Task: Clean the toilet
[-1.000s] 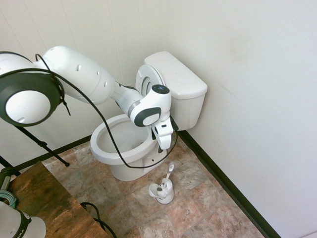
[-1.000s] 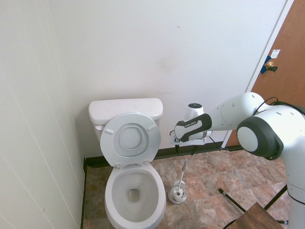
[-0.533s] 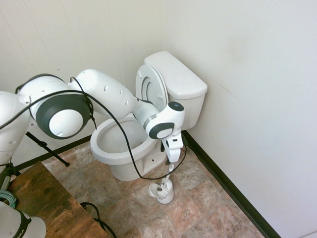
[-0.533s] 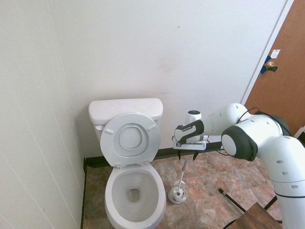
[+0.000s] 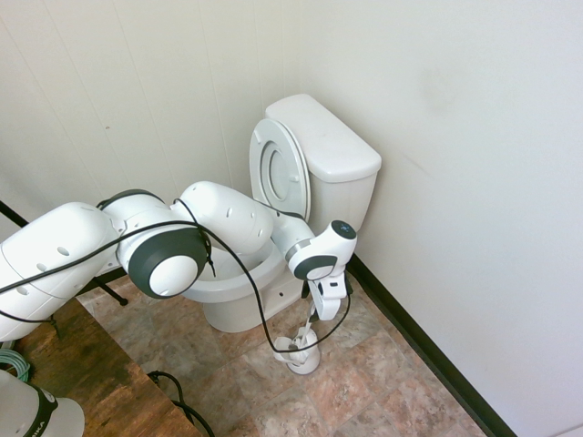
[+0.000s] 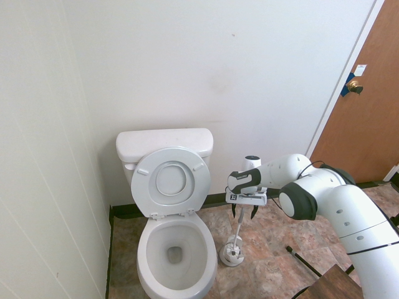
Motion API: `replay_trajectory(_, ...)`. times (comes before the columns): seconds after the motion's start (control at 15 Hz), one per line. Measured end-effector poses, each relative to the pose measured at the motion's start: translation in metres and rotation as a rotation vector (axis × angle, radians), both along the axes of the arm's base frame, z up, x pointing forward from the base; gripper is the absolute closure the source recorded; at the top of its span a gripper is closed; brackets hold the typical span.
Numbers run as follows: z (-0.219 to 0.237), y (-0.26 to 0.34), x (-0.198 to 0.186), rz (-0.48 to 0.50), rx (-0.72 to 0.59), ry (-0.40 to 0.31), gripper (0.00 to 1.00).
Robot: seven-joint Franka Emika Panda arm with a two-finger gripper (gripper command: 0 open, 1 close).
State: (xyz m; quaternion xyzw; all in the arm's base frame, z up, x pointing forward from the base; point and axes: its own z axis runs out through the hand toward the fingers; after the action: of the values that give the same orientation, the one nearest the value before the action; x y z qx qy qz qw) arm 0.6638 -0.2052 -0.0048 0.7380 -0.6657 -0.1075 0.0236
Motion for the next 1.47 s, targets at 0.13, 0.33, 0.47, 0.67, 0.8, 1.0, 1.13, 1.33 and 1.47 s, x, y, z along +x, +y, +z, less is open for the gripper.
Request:
replay_trajectory(0.13,-0.005,-0.002,0.004,-0.002,0.007,0.005,1.00)
replay_trajectory(0.33,-0.009,-0.009,0.008,-0.010,0.017,0.005,1.00)
replay_trajectory(0.47,-0.010,-0.010,0.011,-0.010,0.020,0.002,1.00)
replay_trajectory(0.67,-0.014,-0.010,0.014,-0.007,0.020,-0.002,1.00)
replay_trajectory(0.8,-0.014,-0.011,0.016,-0.007,0.022,-0.002,1.00)
replay_trajectory(1.0,-0.014,-0.013,0.017,-0.008,0.024,-0.003,1.00)
replay_trajectory(1.13,-0.014,-0.014,0.018,-0.009,0.025,-0.002,1.00)
replay_trajectory(1.33,-0.015,-0.013,0.018,-0.008,0.027,-0.001,1.00)
replay_trajectory(1.47,-0.016,-0.013,0.018,-0.008,0.028,0.000,1.00)
